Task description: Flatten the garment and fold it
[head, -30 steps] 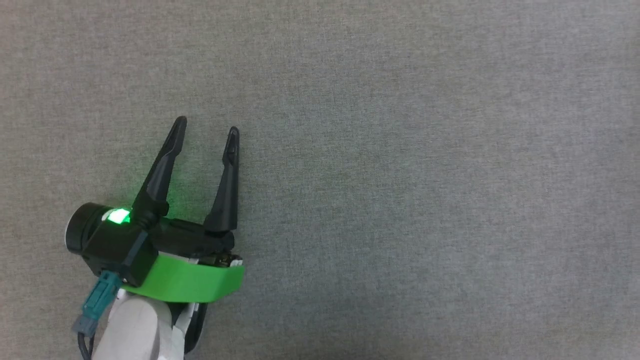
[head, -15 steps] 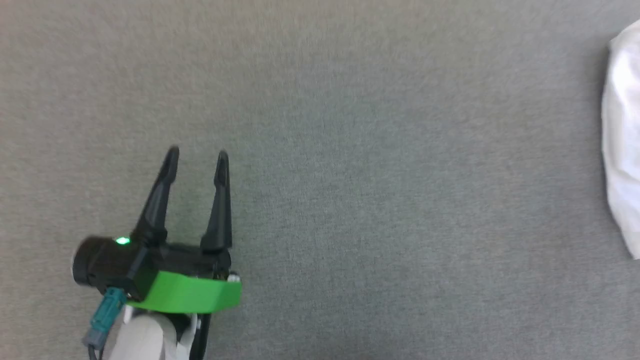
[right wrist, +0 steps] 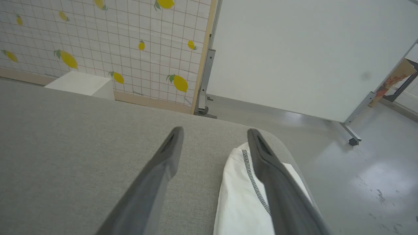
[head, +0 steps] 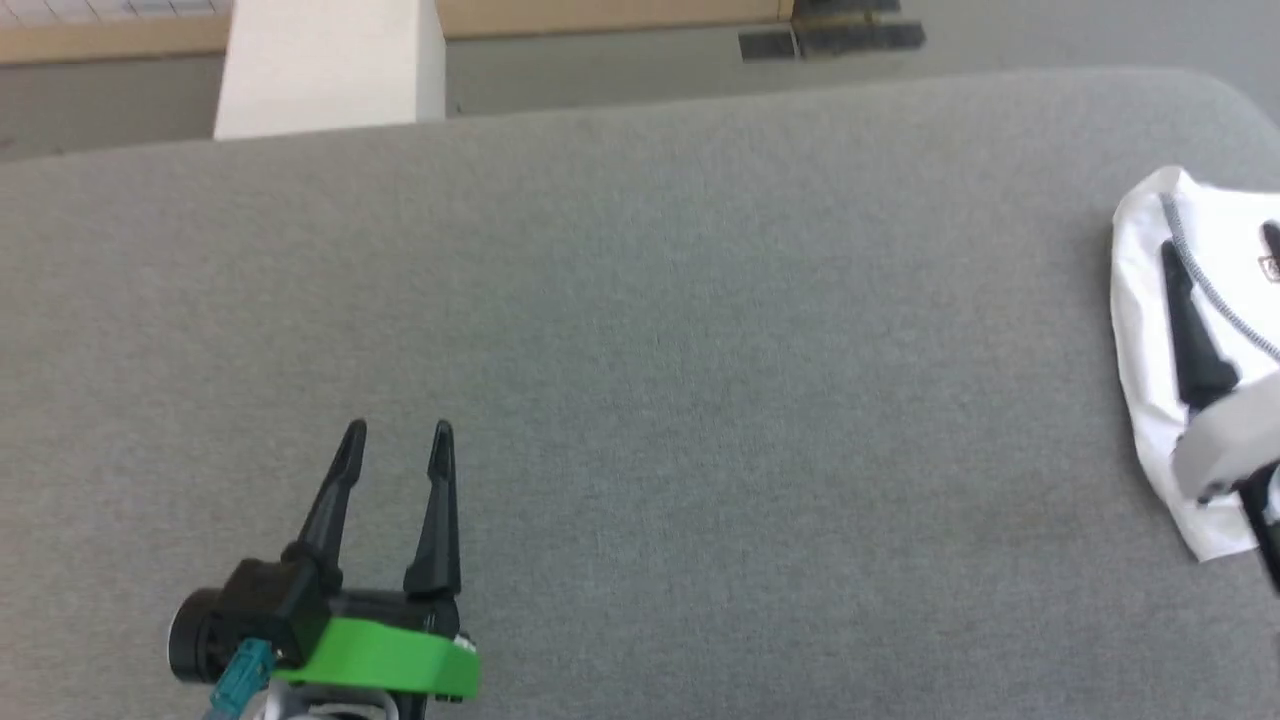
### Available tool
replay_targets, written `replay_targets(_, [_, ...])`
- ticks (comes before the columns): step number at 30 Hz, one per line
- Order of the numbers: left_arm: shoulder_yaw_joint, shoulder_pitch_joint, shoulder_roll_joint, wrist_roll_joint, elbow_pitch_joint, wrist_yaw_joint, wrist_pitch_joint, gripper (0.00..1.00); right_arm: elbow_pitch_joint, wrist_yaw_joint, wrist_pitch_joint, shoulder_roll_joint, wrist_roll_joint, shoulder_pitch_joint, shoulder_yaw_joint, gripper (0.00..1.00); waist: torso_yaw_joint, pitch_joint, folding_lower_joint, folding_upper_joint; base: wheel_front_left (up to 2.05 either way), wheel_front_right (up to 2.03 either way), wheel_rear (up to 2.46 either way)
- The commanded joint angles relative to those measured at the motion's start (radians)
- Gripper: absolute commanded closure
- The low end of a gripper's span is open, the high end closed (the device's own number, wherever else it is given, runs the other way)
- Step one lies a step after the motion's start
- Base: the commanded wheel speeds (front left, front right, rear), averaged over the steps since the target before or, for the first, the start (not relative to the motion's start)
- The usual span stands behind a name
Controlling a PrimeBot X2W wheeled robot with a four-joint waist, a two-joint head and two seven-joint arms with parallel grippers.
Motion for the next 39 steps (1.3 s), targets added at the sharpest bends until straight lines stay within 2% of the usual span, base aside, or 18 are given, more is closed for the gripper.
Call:
replay_targets(1, [0.006,0.024,0.010,-0.002,0.008,0.009,-0.001,0.00,-0.052,-0.002,-0.034,0.057,-0.030,0.065,-0.016,0.00,0.026,-0.084,0.0001,0.0000,0.00,0.00,0.00])
replay_targets(4, [0.008,0.044,0.015,-0.004,0.018,0.009,-0.005,0.00,-0.108,-0.002,-0.077,0.119,-0.073,0.135,-0.022,0.00,0.035,-0.108,0.0001,0.0000,0.00,0.00,0.00])
replay_targets(5, [0.005,0.064,0.018,-0.003,0.031,0.004,-0.012,0.00,-0.154,-0.002,-0.137,0.181,-0.141,0.211,-0.020,0.00,0.041,-0.128,0.0001,0.0000,0.00,0.00,0.00])
replay_targets(9, [-0.006,0.081,0.022,0.016,0.039,-0.011,-0.024,0.00,-0.174,-0.002,-0.195,0.242,-0.201,0.297,-0.025,0.00,0.051,-0.146,0.0001,0.0000,0.00,0.00,0.00])
replay_targets(14, [-0.002,0.105,-0.002,0.021,0.066,-0.018,-0.031,0.00,-0.140,-0.002,-0.248,0.264,-0.237,0.375,-0.036,0.00,0.058,-0.163,0.0001,0.0000,0.00,0.00,0.00])
replay_targets(19, [0.032,0.139,-0.036,0.019,0.091,-0.029,-0.032,0.00,-0.080,-0.002,-0.298,0.265,-0.158,0.404,-0.070,0.00,0.054,-0.170,0.0001,0.0000,0.00,0.00,0.00])
replay_targets(27, [0.068,0.156,-0.070,0.055,0.112,-0.049,-0.032,0.00,-0.017,-0.002,-0.324,0.265,-0.148,0.395,-0.045,0.00,0.058,-0.165,0.0001,0.0000,0.00,0.00,0.00])
replay_targets(28, [0.067,0.145,-0.070,0.043,0.110,-0.046,-0.024,1.00,-0.017,0.000,-0.317,0.265,-0.149,0.398,-0.046,1.00,0.058,-0.165,0.0001,0.0000,0.00,0.00,0.00])
replay_targets(39, [0.075,0.134,-0.074,0.058,0.113,-0.049,-0.008,1.00,-0.012,0.000,-0.309,0.265,-0.147,0.391,-0.037,1.00,0.059,-0.166,0.0001,0.0000,0.00,0.00,0.00])
